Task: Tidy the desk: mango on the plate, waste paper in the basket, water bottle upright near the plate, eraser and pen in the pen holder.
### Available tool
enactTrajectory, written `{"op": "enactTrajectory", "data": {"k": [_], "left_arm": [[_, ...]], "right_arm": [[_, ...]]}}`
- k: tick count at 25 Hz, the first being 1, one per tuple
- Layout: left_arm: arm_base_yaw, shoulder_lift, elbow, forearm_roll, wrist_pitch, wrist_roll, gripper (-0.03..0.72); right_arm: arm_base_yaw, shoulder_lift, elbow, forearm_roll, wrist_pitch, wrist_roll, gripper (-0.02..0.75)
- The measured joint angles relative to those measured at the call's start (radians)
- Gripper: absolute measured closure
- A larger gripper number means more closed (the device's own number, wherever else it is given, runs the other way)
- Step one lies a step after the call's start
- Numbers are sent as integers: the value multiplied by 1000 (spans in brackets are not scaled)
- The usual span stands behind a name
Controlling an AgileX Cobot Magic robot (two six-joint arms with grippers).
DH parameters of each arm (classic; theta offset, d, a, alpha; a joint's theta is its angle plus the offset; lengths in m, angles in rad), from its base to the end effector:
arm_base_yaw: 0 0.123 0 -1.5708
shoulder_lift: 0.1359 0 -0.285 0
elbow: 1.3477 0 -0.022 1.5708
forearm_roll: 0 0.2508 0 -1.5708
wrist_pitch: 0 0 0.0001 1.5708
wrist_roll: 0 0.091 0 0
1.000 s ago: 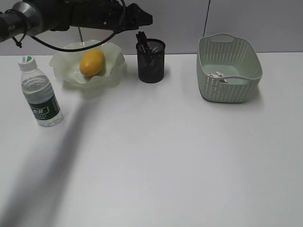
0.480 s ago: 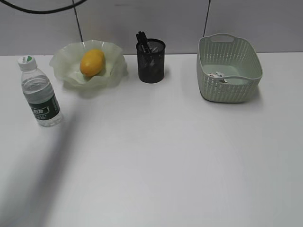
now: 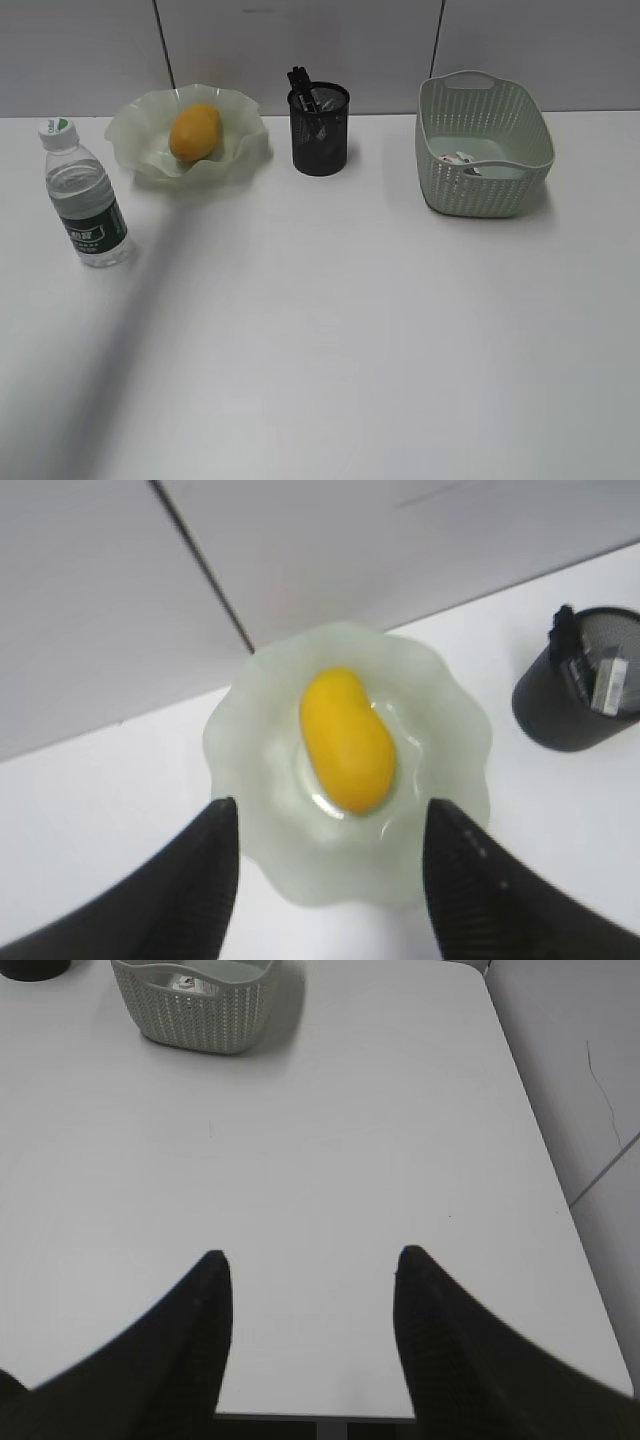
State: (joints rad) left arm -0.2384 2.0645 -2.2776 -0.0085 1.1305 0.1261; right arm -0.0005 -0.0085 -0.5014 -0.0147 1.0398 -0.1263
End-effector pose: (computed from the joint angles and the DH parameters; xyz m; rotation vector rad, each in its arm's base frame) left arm 0.4490 -0.1098 0.3813 0.4346 2.3623 -0.0632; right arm -0.0055 -0.0012 0.2793 -0.1261 2.0108 -0.0982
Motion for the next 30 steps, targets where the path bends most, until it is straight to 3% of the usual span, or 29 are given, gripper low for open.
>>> {"op": "enactTrajectory", "data": {"k": [7, 11, 18, 30], "left_arm": [[36, -85, 20, 66, 87, -69, 243], [91, -172, 113, 75, 86, -71, 243], [199, -418, 517, 74, 87, -74, 243], [206, -948, 1143, 67, -1, -102, 243]], "right_arm": [[0, 0, 0, 0, 0, 0, 316], [0, 0, 0, 0, 0, 0, 316], [0, 0, 0, 0, 0, 1, 316], [0, 0, 0, 0, 0, 1, 316]]}}
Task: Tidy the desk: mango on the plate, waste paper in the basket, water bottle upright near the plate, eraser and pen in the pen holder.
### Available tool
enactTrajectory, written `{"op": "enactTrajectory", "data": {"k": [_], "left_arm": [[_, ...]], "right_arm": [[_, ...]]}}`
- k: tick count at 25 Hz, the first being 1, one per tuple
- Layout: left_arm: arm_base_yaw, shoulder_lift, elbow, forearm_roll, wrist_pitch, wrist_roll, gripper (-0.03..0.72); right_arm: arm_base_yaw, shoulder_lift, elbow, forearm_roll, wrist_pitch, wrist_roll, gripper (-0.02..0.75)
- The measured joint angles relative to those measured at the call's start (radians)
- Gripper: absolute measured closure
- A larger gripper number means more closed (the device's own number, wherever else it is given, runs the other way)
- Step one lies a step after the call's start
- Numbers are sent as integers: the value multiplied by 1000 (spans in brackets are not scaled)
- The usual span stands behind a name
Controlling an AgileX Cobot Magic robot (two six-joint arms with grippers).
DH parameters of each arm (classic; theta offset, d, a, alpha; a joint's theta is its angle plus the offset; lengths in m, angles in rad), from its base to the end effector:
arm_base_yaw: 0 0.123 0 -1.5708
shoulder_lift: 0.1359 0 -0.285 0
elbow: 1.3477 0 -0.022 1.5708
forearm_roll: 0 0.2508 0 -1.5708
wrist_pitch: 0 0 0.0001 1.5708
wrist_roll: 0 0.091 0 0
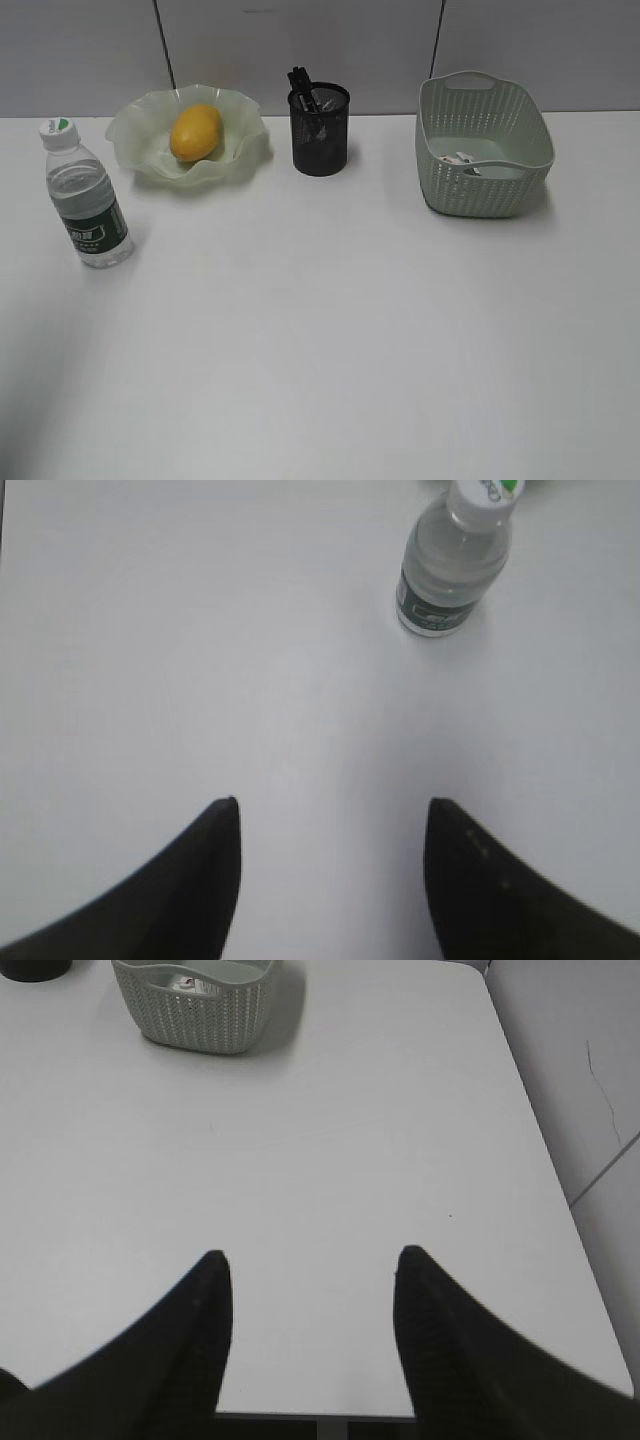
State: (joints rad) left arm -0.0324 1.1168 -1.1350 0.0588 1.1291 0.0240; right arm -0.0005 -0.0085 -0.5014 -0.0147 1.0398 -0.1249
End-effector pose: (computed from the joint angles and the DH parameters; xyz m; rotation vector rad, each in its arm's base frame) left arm 0.2052 -0.0018 0.3643 0.0864 2.5920 0.0750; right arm -0.0055 -0.0012 0.2793 -0.1247 2.0109 -0.0973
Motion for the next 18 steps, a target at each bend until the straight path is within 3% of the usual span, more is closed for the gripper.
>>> {"op": "enactTrajectory", "data": {"k": [8, 18], "left_arm": [[0, -351, 319, -19, -115, -24, 243], [0, -697, 572, -64, -118, -55, 243]], "right_arm": [[0, 0, 0, 0, 0, 1, 316], [0, 0, 0, 0, 0, 1, 316]]}}
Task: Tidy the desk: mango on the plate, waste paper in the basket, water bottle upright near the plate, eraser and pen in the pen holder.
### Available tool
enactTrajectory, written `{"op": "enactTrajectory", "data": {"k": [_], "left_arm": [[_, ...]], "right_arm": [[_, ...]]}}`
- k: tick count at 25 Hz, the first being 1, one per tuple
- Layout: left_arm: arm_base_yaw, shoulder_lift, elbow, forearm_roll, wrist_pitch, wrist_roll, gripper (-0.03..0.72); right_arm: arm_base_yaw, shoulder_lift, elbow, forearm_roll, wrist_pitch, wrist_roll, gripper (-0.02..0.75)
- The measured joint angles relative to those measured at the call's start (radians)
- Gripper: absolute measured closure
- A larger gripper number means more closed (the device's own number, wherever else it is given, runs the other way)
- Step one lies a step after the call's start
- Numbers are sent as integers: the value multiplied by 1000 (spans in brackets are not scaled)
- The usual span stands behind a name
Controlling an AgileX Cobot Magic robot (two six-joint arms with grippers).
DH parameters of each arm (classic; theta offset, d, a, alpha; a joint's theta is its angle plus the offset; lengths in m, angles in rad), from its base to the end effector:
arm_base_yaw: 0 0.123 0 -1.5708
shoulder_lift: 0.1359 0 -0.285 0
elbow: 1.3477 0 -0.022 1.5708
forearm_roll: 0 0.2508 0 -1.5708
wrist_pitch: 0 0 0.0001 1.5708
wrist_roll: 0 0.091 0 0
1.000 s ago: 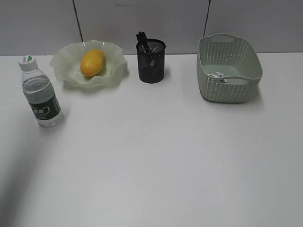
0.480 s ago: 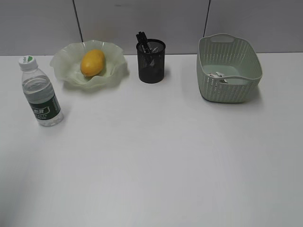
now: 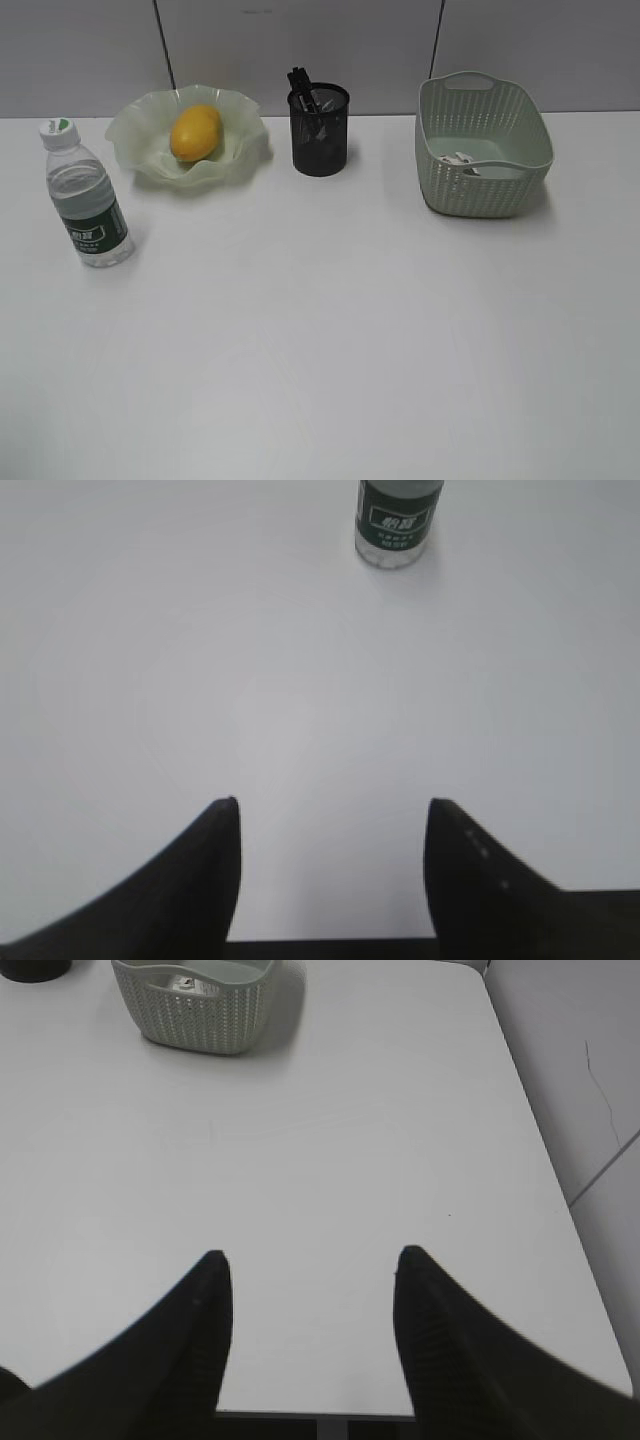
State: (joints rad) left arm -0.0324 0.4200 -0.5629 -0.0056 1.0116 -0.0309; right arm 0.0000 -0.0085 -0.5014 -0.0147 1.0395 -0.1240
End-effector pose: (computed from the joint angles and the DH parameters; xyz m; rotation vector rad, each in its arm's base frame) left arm 0.0616 -0.0024 0.2879 0.0006 2.3526 -0.0381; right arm -0.0055 -0.0012 0.2794 -0.1242 2.0106 -0.0965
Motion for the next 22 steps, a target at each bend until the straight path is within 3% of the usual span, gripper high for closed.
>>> {"op": "enactTrajectory", "data": {"k": [15, 22], "left_arm": [[0, -418, 35, -2, 53, -14, 243], [1, -427, 36, -3, 57, -14, 243]], "right_arm": [[0, 0, 0, 0, 1, 0, 316], [0, 0, 0, 0, -1, 0, 316]]}}
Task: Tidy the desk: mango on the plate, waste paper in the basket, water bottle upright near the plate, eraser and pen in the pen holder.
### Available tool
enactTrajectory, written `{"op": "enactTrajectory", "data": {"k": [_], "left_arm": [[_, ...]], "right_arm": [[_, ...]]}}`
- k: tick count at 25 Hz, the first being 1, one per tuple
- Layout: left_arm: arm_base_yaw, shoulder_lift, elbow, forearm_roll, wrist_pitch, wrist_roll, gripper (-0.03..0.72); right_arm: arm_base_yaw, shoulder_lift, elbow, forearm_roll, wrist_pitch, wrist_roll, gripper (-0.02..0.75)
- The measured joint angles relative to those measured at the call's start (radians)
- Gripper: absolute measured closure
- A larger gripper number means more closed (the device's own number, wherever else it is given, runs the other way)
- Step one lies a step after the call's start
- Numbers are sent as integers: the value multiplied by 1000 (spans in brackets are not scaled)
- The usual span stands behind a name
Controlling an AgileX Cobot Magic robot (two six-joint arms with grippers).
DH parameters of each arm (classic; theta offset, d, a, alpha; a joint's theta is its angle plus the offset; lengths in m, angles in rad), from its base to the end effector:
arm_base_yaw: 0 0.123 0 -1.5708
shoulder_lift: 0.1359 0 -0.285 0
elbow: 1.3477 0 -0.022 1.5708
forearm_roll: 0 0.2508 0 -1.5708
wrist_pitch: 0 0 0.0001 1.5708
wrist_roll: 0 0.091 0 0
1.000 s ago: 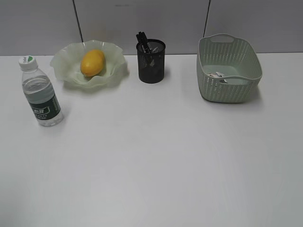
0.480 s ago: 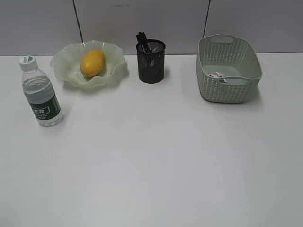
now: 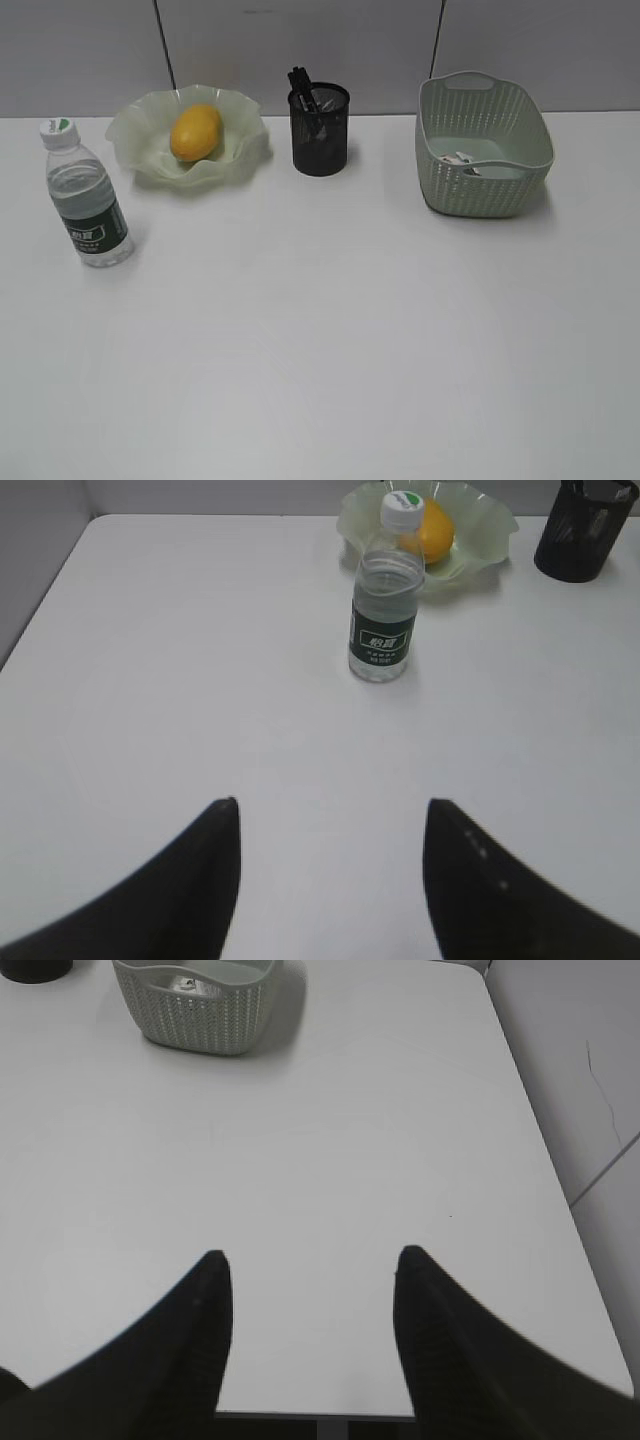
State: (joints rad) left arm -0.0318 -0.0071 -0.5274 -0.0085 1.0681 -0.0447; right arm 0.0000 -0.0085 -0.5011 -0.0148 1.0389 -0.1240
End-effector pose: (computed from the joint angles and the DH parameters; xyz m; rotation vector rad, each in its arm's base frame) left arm -0.0096 -0.0004 0.2842 -0.0124 2.0176 -0.0587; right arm -0.0054 -0.0012 0.2793 -0.1242 2.0103 -0.0966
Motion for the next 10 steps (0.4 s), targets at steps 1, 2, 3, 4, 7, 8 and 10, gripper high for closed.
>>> {"op": "enactTrajectory", "data": {"k": [1, 2, 3, 4, 7, 8, 10], "left_arm": [[0, 0, 0, 0, 0, 0, 243], [0, 0, 0, 0, 0, 0, 243], [0, 0, 0, 0, 0, 0, 243], [0, 0, 0, -2, 0, 0, 243], [0, 0, 0, -13, 0, 0, 243], [0, 0, 0, -13, 0, 0, 243], [0, 0, 0, -13, 0, 0, 243]], "right_arm": [[0, 0, 0, 0, 0, 0, 316], [0, 0, 0, 0, 0, 0, 316], [0, 0, 0, 0, 0, 0, 316], [0, 0, 0, 0, 0, 0, 316], [0, 0, 0, 0, 0, 0, 316], [0, 0, 0, 0, 0, 0, 316], [0, 0, 0, 0, 0, 0, 316]]}}
